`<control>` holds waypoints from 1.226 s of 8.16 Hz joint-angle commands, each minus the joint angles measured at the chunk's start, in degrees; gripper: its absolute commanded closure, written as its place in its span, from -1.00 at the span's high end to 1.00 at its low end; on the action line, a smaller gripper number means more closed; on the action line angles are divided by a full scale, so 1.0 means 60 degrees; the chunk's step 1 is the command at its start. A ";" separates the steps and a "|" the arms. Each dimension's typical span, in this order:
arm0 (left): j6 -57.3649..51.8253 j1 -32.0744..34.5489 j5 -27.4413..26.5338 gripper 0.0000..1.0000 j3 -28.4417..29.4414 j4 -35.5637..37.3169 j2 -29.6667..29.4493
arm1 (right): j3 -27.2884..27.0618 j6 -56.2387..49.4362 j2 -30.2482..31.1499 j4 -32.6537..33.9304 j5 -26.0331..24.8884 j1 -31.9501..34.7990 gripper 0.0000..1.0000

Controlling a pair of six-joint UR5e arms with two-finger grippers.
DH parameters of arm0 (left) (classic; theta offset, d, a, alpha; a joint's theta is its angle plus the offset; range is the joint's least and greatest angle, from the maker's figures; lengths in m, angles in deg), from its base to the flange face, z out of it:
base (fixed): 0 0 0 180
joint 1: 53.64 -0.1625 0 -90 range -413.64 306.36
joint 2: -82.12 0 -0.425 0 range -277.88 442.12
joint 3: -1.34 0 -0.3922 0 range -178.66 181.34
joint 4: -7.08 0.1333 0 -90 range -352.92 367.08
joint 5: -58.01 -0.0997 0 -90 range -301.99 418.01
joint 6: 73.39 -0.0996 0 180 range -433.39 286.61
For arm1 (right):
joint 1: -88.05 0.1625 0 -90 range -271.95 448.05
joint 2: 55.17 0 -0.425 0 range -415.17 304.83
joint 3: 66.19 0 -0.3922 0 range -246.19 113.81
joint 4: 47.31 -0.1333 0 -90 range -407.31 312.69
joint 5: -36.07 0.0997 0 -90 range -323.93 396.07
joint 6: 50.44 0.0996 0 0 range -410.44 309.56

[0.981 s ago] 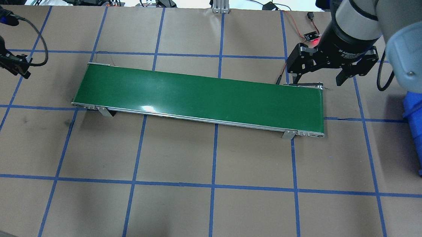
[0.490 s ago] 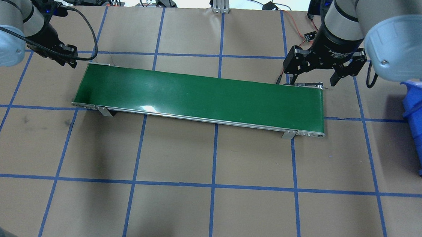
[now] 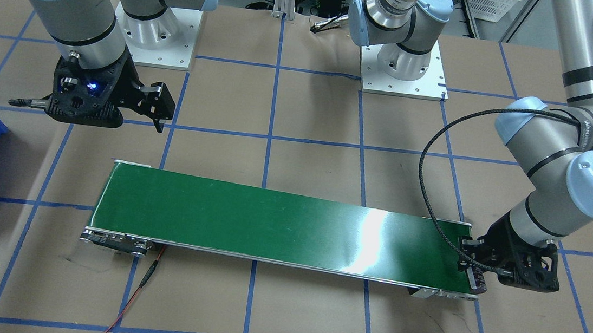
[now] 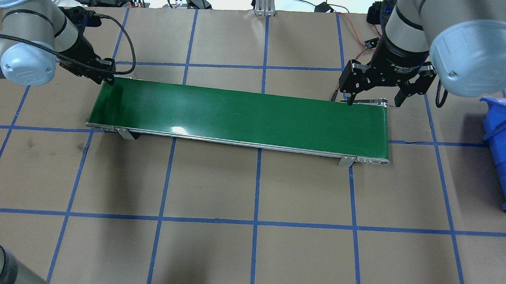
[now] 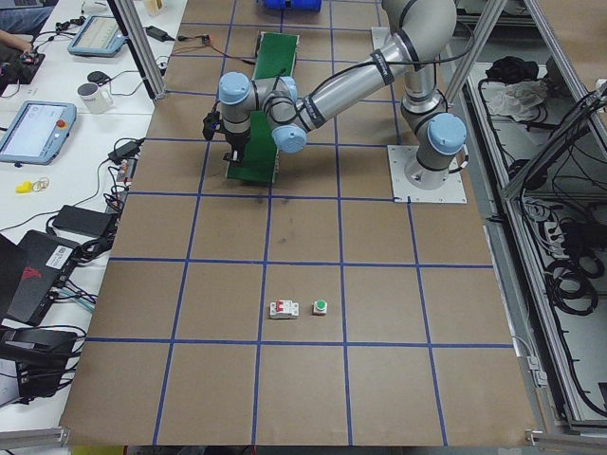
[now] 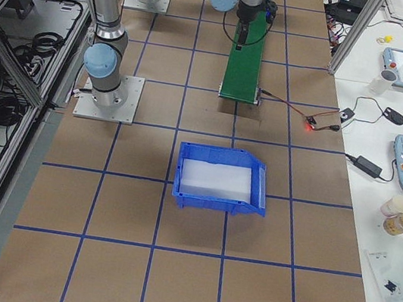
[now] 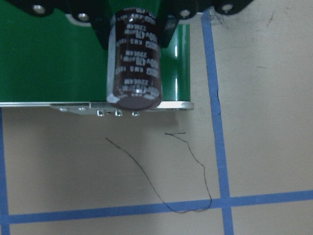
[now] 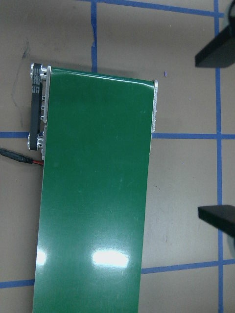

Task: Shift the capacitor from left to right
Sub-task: 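Lift the capacitor with the left gripper and carry it over the conveyor, then lower the capacitor onto the green belt and open the left gripper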

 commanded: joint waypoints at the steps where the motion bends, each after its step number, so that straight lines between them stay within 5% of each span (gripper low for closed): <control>1: 0.0110 -0.0006 -0.0139 -1.00 -0.0056 -0.0359 -0.0148 | -0.0042 0.0005 -0.0177 0.0012 -0.0013 0.0000 1.00; 4: 0.0606 0.0008 -0.0316 -1.00 -0.0071 -0.1063 0.0028 | -0.0042 -0.0010 -0.0177 0.0012 -0.0028 0.0000 1.00; 6: 0.1396 0.0037 -0.0228 -0.33 -0.0027 -0.1328 -0.0001 | -0.0042 -0.0010 -0.0221 0.0027 -0.0014 0.0000 1.00; 8: 0.1457 0.0081 -0.0242 0.99 -0.0042 -0.1546 0.0129 | -0.0042 -0.0010 -0.0265 0.0027 -0.0014 0.0000 1.00; 10: 0.2155 0.0401 -0.0228 1.00 0.0017 -0.1899 0.0668 | -0.0042 -0.0010 -0.0250 0.0042 -0.0014 0.0000 1.00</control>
